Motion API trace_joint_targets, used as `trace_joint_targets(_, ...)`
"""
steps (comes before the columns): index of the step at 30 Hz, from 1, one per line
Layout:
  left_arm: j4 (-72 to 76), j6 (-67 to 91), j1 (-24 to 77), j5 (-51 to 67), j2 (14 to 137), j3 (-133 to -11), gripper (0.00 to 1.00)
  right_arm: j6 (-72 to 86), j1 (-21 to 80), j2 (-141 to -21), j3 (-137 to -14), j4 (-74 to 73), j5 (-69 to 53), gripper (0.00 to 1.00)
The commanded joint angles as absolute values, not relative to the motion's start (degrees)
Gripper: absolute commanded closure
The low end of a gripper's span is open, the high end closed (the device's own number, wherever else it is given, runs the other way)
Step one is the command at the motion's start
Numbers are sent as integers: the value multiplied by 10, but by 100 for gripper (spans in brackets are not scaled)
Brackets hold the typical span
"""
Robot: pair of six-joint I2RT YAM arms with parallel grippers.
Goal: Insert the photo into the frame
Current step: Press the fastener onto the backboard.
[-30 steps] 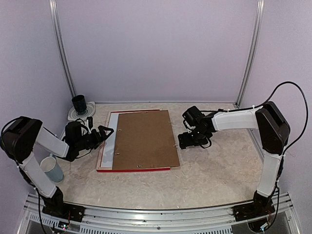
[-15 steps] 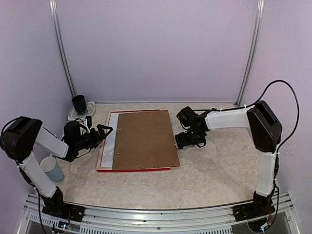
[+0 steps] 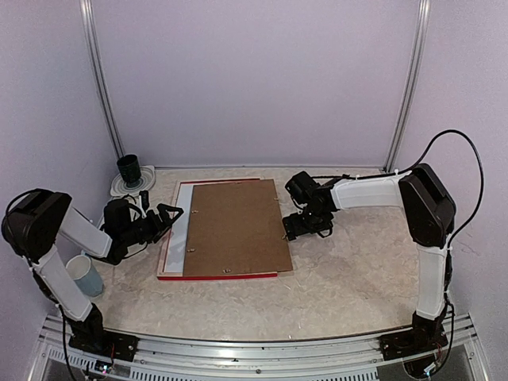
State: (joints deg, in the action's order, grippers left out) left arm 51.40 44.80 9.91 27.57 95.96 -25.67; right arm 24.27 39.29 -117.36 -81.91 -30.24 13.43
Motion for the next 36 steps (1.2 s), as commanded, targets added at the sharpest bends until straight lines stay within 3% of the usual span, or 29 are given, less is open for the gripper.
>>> trace_joint_targets(1,538,453,94,289,969,-251,1,246,399,-1174,-835,-306,127,5)
trace_joint_targets(22,551,462,92,295,973,-247,1,260,400,-1188,-878,-329,125,4)
trace_joint_targets(36,559,468,91,297,973,-245,1,254,423,-1128,-825,-345,138,4)
